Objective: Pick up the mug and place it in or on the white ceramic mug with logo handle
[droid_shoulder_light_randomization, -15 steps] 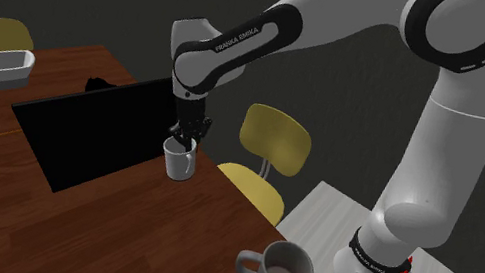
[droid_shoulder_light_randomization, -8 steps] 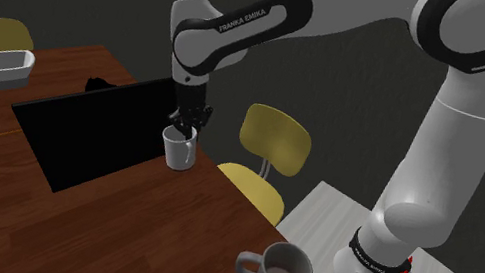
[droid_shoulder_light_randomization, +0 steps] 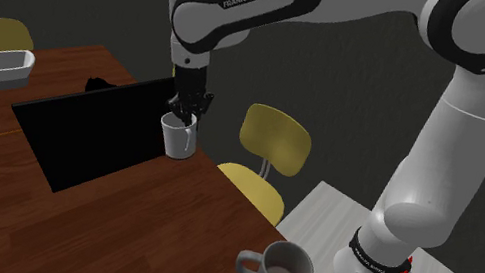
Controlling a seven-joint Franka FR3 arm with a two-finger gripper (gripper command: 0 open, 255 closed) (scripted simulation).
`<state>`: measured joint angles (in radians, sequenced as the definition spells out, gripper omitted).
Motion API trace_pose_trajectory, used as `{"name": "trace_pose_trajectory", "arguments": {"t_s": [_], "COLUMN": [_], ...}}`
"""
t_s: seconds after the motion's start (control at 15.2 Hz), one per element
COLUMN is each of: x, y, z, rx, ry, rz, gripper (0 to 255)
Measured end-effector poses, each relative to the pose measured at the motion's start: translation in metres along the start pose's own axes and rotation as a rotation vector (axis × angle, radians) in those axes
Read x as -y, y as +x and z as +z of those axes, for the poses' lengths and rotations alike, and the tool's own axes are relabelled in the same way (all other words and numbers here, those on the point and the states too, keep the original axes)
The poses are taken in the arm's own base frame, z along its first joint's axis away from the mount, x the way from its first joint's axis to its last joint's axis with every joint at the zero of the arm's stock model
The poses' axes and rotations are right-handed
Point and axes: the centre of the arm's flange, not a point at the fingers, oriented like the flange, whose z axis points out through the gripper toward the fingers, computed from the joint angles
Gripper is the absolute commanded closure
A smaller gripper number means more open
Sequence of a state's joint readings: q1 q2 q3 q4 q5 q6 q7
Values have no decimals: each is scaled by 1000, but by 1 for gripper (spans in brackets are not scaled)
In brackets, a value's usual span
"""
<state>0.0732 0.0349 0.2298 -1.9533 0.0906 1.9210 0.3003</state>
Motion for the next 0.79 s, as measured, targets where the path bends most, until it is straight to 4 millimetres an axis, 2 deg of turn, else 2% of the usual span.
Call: {"name": "trace_pose_trajectory", "arguments": {"t_s": [0.79], "x": [4], "y": [-4], "z": [-61], "rx": [0], "ry": [0], "rz": [0], "gripper": [255]}}
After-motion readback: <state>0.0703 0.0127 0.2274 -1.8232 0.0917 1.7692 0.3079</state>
